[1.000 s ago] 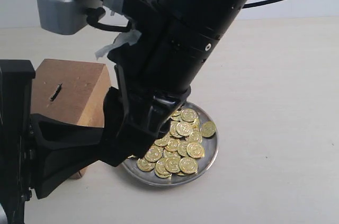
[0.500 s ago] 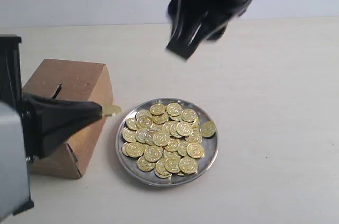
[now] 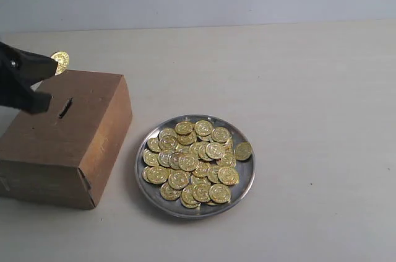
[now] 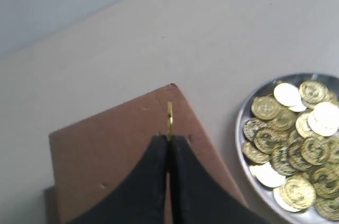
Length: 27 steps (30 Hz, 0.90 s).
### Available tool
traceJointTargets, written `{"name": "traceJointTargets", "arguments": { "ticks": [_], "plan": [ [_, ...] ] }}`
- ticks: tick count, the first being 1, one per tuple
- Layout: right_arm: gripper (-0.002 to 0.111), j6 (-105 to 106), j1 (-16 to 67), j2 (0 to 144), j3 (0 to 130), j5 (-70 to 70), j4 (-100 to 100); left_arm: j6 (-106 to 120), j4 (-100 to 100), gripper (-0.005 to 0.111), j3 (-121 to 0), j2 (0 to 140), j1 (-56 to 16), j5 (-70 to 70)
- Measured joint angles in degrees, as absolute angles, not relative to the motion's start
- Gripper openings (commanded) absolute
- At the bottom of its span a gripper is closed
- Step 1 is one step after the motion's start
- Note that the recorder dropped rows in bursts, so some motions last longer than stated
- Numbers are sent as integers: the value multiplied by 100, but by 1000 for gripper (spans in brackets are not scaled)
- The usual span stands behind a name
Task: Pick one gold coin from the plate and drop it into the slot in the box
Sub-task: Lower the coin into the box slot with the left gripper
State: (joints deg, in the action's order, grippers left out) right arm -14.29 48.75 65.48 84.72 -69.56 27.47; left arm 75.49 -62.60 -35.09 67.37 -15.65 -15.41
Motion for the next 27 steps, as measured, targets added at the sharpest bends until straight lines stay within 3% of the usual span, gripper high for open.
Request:
{"name": "traceJointTargets", "arguments": {
  "ticks": [3, 11, 27],
  "plan": [
    [0, -1209, 4875, 6418, 8461, -6971, 2125, 5865, -5283, 0, -4097, 7222, -1254, -2352],
    [0, -965, 4875, 6221, 7917, -6995, 1590, 1669, -1840, 0, -5693, 8356, -1221, -4266],
    [0, -954, 4875, 6221, 6628, -6465, 1553, 1179, -1614, 0, -6099, 9201, -1202, -4900]
  ]
}}
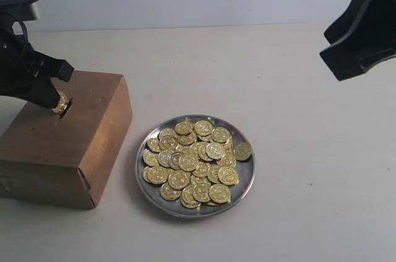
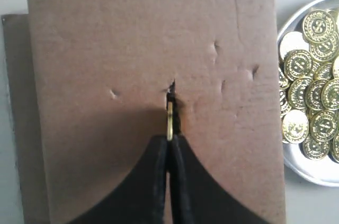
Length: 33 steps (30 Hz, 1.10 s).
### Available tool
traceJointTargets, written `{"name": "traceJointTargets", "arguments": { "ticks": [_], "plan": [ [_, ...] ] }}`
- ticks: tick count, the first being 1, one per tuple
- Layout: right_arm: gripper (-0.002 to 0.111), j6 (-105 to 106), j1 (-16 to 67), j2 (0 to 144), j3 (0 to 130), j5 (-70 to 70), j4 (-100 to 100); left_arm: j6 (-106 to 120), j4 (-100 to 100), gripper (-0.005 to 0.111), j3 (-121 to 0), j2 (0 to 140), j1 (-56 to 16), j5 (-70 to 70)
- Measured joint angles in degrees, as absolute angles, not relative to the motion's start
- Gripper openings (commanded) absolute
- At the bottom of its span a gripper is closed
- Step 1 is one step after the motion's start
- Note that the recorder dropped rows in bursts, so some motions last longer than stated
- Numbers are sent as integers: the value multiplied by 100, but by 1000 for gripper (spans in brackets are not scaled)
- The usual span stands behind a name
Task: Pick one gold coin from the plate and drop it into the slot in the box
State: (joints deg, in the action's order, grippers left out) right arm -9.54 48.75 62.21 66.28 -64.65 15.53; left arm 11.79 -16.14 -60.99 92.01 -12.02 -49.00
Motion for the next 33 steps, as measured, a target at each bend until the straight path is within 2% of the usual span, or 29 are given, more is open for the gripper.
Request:
{"name": "traceJointTargets", "arguments": {
  "ticks": [5, 6, 9, 12, 14, 15, 17, 18, 21, 25, 33],
  "plan": [
    [0, -954, 4875, 6221, 6628, -6452, 1605, 1290, -1703, 0, -6111, 9277, -1202, -4914],
    [0, -954, 4875, 6221, 6628, -6445, 1605, 1303, -1703, 5, -6111, 9277, -1202, -4914],
    [0, -954, 4875, 6221, 6628, -6438, 1605, 1437, -1754, 28, -6111, 9277, -1202, -4914],
    [0, -954, 4875, 6221, 6628, -6438, 1605, 1450, -1778, 56, -6111, 9277, -1202, -4914],
    [0, -954, 4875, 6221, 6628, -6438, 1605, 1538, -1780, 52, -6111, 9277, -1202, -4981],
    [0, -954, 4875, 6221, 6628, -6412, 1614, 1563, -1780, 44, -6111, 9277, -1202, -5009],
    [0, -954, 4875, 6196, 6628, -6227, 1764, 1604, -1780, 7, -6111, 9182, -1202, -5059],
    [0, -1079, 4875, 6106, 6609, -5934, 1997, 1663, -1806, 1, -6111, 9014, -1202, -5049],
    [0, -1659, 4875, 5702, 6473, -5129, 2648, 1870, -2064, 0, -6027, 8350, -1202, -4663],
    [0, -3133, 4875, 4771, 5924, -3968, 3604, 2493, -2873, 0, -5376, 6736, -1202, -3532],
    [0, -3719, 4875, 2560, 3229, -1605, 3994, 3453, -4230, 0, -3086, 3273, -1202, -2102]
  ]
}}
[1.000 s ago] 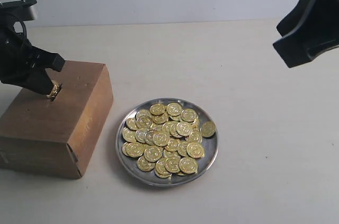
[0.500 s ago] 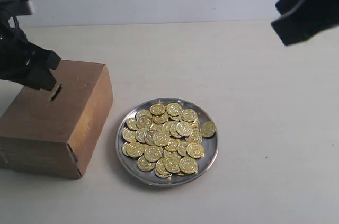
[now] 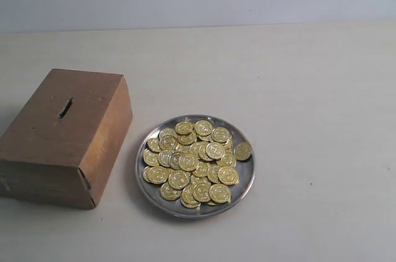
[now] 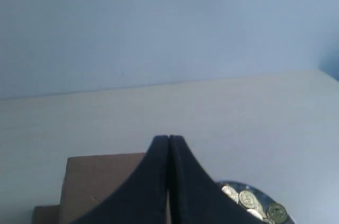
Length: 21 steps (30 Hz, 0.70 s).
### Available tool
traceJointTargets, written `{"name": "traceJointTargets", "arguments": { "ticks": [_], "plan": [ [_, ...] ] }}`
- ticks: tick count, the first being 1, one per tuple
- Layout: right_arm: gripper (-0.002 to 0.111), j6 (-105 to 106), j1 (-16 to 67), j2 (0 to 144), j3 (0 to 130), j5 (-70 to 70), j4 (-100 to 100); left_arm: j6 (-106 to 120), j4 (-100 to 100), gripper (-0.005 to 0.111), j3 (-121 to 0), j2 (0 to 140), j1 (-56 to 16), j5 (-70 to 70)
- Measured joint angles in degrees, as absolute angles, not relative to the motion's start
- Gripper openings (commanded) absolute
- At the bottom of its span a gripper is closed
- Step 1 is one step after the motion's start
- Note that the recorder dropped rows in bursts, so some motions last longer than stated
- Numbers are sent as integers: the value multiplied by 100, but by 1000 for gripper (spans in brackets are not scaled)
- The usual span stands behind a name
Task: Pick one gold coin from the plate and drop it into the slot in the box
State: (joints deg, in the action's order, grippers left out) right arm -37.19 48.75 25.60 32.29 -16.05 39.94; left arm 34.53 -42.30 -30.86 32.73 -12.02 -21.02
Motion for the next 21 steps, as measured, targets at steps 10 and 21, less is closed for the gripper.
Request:
{"name": "traceJointTargets", "arguments": {
  "ticks": [10, 21],
  "plan": [
    [0, -3750, 4875, 1421, 848, 145, 4031, 3805, -5422, 0, -828, 672, -1202, -1762],
    [0, -3771, 4875, 1410, 38, 363, 3498, 5085, -6612, 0, -12, 35, -1202, -1850]
  ]
}}
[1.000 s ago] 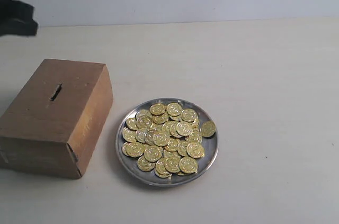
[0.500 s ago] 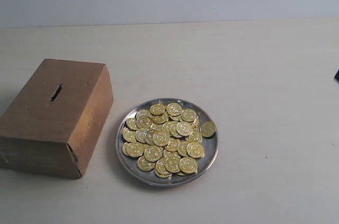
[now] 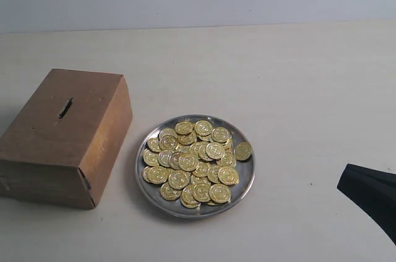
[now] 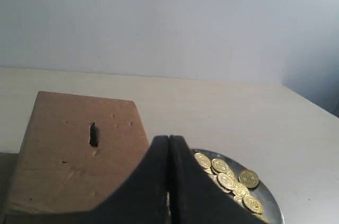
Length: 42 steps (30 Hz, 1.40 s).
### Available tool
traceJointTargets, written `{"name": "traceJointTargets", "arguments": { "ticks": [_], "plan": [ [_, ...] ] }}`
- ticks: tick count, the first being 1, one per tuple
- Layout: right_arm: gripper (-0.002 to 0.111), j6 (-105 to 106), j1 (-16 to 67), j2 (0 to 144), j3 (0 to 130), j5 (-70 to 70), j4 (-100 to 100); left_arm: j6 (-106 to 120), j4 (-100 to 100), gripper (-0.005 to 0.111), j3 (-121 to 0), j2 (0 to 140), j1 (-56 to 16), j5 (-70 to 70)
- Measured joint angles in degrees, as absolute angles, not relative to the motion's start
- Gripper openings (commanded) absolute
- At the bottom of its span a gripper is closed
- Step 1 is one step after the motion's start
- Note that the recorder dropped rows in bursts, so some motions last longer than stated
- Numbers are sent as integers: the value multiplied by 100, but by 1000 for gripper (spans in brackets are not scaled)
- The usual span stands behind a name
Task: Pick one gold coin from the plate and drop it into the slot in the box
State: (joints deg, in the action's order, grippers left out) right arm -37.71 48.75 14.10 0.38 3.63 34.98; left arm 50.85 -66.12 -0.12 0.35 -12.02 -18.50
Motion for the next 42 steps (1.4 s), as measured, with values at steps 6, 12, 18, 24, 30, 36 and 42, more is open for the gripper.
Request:
{"name": "traceJointTargets", "arguments": {
  "ticks": [6, 12, 18, 24, 30, 36, 42],
  "plan": [
    [0, -3629, 4875, 1407, 25, 504, 3372, 5330, -6488, 0, -12, 35, -1202, -2013],
    [0, -3373, 4875, 1407, 25, 734, 3359, 5213, -6416, 0, -12, 35, -1202, -2570],
    [0, -3365, 4875, 1407, 25, 630, 3359, 5230, -6338, 0, -12, 35, -1202, -2362],
    [0, -3365, 4875, 1407, 25, 610, 3334, 5188, -6167, 0, -12, 35, -1202, -2097],
    [0, -3365, 4875, 1407, 25, 610, 3334, 5102, -6212, 0, -12, 35, -1202, -2218],
    [0, -3361, 4820, 1295, 25, 587, 3334, 5088, -6186, 0, -12, 35, -1202, -2218],
    [0, -3361, 3605, 984, 25, 688, 3334, 5088, -6171, 0, -12, 35, -1202, -2228]
  ]
}}
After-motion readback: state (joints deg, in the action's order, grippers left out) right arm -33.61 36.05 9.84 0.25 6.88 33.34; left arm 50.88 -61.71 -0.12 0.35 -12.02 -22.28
